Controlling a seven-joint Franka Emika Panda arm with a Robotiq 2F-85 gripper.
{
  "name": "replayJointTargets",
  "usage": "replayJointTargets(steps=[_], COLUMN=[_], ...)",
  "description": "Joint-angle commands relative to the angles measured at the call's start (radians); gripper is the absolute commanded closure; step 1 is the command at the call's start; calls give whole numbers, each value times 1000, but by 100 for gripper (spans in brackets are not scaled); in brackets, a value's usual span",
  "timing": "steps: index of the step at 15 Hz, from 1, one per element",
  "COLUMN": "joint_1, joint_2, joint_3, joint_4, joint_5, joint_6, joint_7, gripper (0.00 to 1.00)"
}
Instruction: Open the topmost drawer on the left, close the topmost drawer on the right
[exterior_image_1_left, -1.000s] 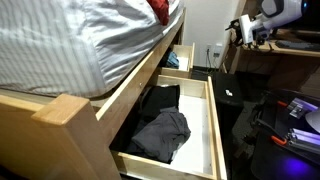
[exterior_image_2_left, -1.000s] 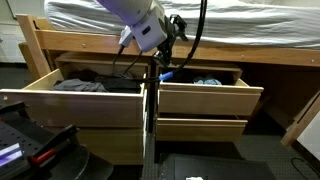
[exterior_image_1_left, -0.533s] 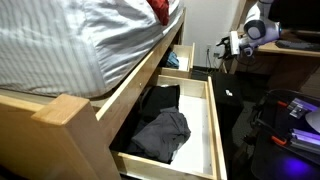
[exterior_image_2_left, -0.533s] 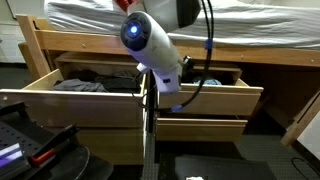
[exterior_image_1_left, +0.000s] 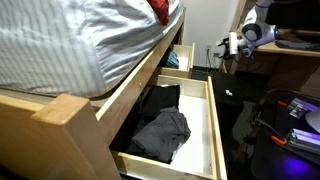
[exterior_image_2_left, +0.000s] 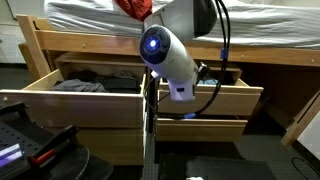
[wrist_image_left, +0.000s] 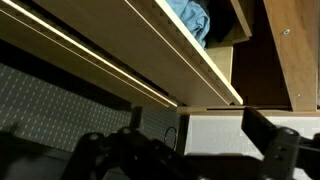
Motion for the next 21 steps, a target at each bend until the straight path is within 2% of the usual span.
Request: replayJointTargets(steps=[1,5,8,9,12,15,21], joint_1=[-96,-234,-309,-273,-310,-348,-319], joint_2=[113,243,344,267,332,303,360], joint_3=[38,78,97,92,104,115,134], joint_4=[136,298,423,324,398,357,419], joint_5=[-122,-361,-515,-451,-500,-426,-530], joint_6=[-44,-294,-436,-362,-406,-444,-472], joint_7=[198,424,570,485,540,499,540], gripper=[0,0,0,0,0,0,0])
